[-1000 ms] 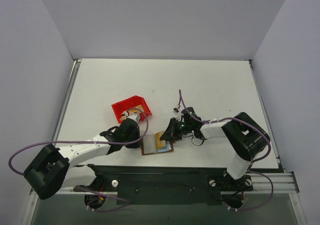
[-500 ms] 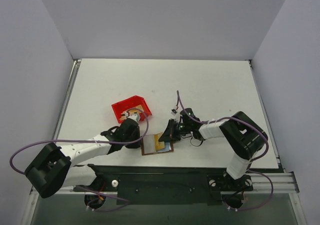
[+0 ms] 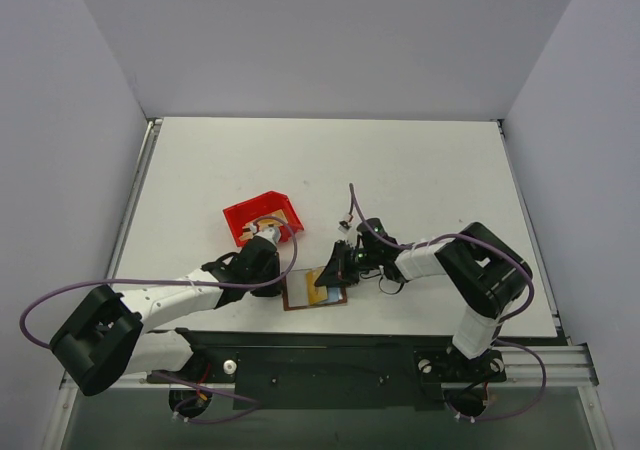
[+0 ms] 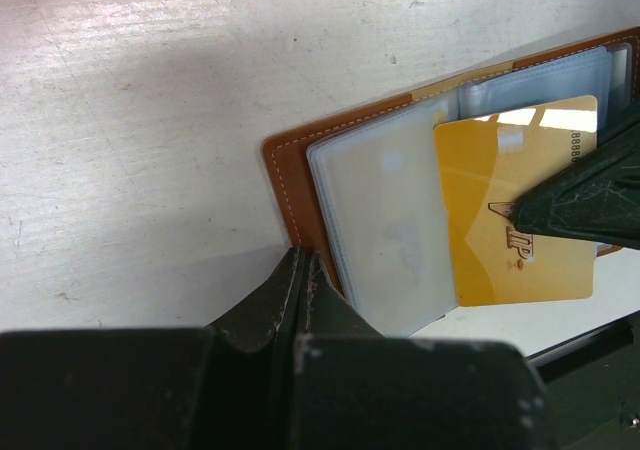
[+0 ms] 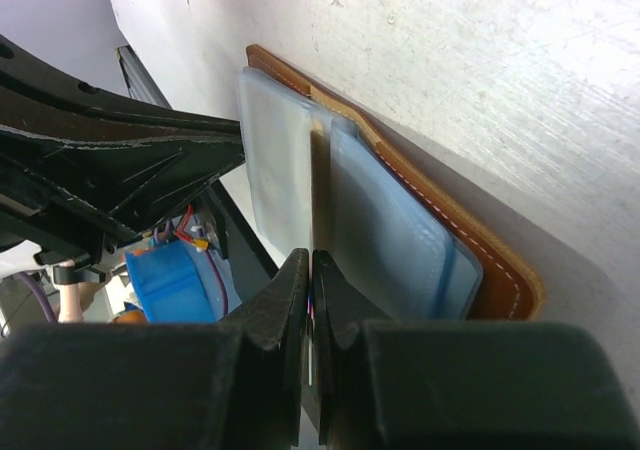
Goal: Put the credit cards into the card holder
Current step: Insert the credit card into the card holder.
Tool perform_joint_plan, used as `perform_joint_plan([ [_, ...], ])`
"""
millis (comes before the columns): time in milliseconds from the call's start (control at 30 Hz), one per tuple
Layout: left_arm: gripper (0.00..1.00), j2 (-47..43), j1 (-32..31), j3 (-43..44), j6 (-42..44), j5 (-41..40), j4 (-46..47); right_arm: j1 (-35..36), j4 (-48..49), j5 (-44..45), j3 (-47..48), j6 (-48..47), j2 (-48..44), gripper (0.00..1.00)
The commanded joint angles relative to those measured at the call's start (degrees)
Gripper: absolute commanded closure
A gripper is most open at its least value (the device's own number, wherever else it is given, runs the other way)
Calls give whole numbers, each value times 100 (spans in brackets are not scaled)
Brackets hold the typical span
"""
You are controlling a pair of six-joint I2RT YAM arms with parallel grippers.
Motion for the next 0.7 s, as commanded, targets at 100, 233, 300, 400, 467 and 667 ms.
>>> perform_joint_plan([
  [100, 100, 109, 14, 7, -24, 66, 145, 120, 324, -106, 78, 19, 67, 100],
  [233, 100, 109, 22, -2, -16, 66, 145, 173, 395, -132, 131, 45, 138, 100],
  [300, 100, 118, 22, -2, -16, 66, 154, 191, 439, -141, 148, 63, 164, 100],
  [400, 100, 118, 22, 7, -24, 66, 145, 208, 430, -150, 166, 28, 182, 100],
  [467, 100, 109, 22, 7, -24, 74, 136, 200, 325, -141, 175, -51, 147, 100],
  [667, 100, 118, 22, 25, -7, 66, 136, 129, -351, -18, 297, -578, -38, 100],
])
